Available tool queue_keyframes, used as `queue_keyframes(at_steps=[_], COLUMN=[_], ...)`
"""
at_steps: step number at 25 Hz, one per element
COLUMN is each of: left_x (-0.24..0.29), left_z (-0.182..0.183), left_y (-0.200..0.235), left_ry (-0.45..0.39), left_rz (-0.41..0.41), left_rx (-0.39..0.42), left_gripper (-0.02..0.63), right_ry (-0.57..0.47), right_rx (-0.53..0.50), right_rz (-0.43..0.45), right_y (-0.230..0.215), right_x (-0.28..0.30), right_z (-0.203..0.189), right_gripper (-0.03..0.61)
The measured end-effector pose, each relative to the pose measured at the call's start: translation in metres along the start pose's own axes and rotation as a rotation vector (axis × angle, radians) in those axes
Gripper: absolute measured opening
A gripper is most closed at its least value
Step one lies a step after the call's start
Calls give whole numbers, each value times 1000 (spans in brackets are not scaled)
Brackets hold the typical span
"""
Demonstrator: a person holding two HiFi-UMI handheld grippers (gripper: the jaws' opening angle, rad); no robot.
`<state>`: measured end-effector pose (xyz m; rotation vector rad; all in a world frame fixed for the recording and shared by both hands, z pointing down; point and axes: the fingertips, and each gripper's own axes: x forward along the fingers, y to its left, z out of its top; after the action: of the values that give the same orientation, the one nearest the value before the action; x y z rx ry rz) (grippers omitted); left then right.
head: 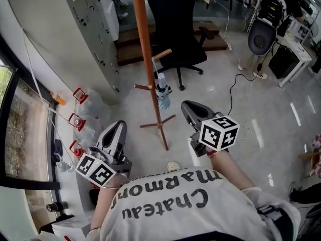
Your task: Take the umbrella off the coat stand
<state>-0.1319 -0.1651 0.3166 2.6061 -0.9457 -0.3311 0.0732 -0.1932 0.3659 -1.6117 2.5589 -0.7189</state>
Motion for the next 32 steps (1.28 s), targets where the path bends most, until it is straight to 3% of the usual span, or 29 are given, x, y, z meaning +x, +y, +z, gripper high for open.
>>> queue_keyframes(at_steps=[8, 16, 21, 23, 25, 32], left_x=[34, 51, 55, 55, 52, 37], left_z=[-1, 3, -1, -5, -9, -13], left_y=[46, 64, 72, 75, 79, 88], left_ry=[-59, -64, -58, -54, -53, -57], left_rz=[90, 131, 158, 175, 197, 263], left_rx=[-12, 24, 16, 6, -2, -4], left_gripper=[23, 23, 23, 23, 23, 23], right_ry=[22, 31, 84, 119, 154, 212], right_rx=[-36, -33, 83, 102, 71, -22], right_rz=[63, 111, 180, 211, 217, 216], right_y=[-39, -56, -62, -64, -67, -70], right_x=[61, 98, 119, 128, 138, 163], right_z=[18, 22, 7, -1, -11, -36], right_gripper=[37, 37, 38, 69, 204, 207])
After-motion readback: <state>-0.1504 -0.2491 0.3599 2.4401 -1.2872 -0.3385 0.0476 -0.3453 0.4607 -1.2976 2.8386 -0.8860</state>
